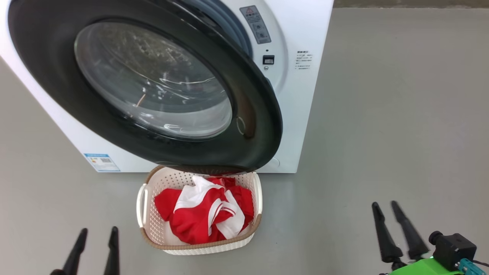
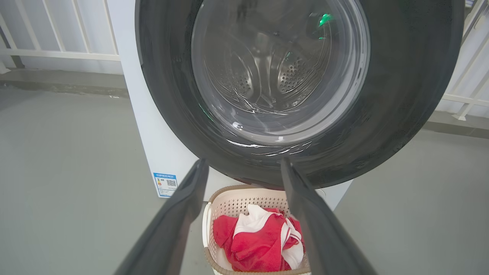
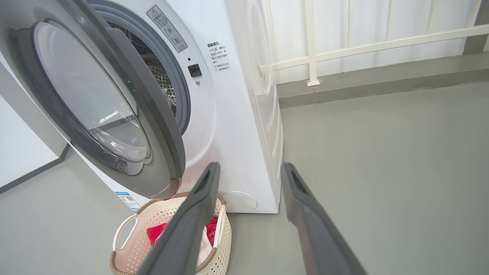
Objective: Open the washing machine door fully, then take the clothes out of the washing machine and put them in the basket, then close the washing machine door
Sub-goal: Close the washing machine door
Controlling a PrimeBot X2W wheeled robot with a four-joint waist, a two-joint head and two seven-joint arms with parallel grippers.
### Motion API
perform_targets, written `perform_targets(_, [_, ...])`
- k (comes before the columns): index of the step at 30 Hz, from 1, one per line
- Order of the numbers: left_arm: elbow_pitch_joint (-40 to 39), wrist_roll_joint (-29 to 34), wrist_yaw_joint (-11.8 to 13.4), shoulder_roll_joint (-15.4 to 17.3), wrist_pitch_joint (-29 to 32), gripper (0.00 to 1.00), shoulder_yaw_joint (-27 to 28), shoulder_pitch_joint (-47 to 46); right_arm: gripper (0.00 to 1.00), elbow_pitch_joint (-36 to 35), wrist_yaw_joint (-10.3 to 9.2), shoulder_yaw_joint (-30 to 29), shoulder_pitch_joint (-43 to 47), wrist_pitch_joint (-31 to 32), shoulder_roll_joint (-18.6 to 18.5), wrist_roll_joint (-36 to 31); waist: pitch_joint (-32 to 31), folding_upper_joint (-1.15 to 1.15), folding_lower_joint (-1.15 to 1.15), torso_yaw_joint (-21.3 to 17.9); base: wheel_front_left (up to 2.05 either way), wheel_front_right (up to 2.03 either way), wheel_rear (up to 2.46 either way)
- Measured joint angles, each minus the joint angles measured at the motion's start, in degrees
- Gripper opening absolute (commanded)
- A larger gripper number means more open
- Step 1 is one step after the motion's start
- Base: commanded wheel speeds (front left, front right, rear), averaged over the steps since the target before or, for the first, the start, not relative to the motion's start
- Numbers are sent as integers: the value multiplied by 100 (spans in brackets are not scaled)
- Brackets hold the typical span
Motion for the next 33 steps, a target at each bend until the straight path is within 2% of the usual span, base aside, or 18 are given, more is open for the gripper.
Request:
perform_targets(6, [-16,-32,0,-120,0,100,-226,-15,0,48,0,274,-116,0,-2,177,37,0,0,185,0,0,0])
perform_targets(17, [-19,-164,0,-209,0,100,-592,-272,0,200,0,877,-1269,0,-41,224,234,0,0,583,0,0,0])
perform_targets(33, [-24,-396,0,-308,0,100,-1105,-752,0,477,0,1110,-2499,-1,-90,160,795,0,0,1239,0,0,0])
